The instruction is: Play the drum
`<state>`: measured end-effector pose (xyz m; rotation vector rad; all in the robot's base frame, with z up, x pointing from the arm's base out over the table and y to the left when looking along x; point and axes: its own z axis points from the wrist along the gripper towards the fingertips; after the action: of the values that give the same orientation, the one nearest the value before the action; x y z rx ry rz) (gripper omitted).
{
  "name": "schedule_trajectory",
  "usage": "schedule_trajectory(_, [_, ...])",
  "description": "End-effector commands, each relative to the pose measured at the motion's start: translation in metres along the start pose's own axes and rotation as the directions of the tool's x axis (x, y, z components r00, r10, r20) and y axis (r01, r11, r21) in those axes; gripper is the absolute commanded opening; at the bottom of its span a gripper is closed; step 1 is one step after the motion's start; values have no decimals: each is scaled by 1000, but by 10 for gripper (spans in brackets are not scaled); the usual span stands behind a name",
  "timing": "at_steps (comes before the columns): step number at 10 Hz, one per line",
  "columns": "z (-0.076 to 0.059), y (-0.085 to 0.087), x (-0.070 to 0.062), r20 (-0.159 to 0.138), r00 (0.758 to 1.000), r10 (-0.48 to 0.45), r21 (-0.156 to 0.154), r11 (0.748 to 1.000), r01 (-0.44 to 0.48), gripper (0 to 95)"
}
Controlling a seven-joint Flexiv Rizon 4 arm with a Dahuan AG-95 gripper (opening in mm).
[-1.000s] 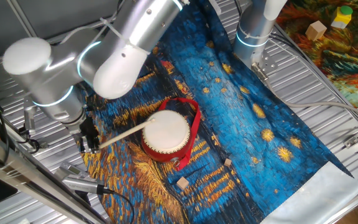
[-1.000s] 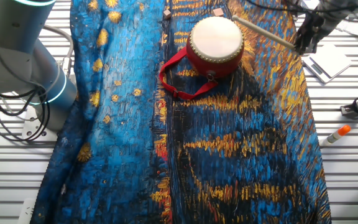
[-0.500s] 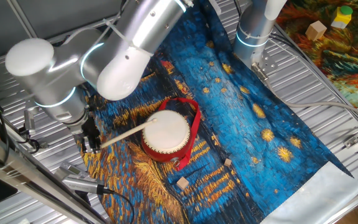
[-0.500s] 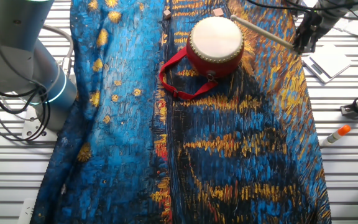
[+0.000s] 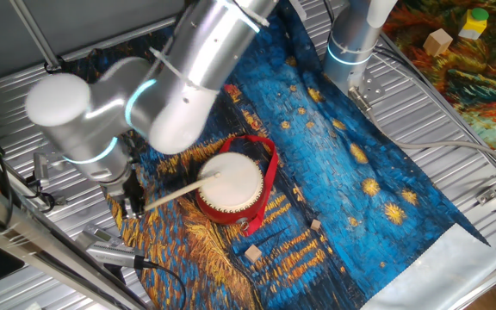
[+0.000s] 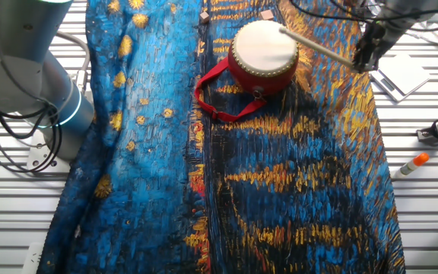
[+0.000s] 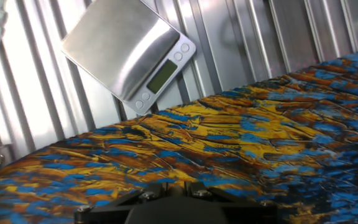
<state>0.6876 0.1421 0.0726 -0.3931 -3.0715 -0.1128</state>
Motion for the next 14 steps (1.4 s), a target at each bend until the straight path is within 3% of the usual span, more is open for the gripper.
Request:
schedule_trajectory(1, [-2, 0, 0, -5, 1000, 0, 0, 1000, 0, 0])
schedule_trajectory(3, [-18, -3, 5, -2, 1000, 0, -18, 1000, 0, 0])
schedule_trajectory(5, [-43, -3, 10, -4, 1000, -1, -35, 999, 1, 0])
schedule_trajectory(6, [-48, -1, 13, 8, 1000, -3, -35, 999, 4, 0])
schedule_trajectory(9, [-46, 0, 12, 16, 1000, 0, -37, 999, 1, 0])
schedule_trajectory(11, [-34, 0, 8, 36, 999, 1, -38, 999, 1, 0])
schedule_trajectory(12, [-28, -1, 6, 61, 998, -6, -46, 999, 9, 0])
schedule_trajectory(14, [-12, -3, -4, 152, 988, -11, -75, 997, 23, 0])
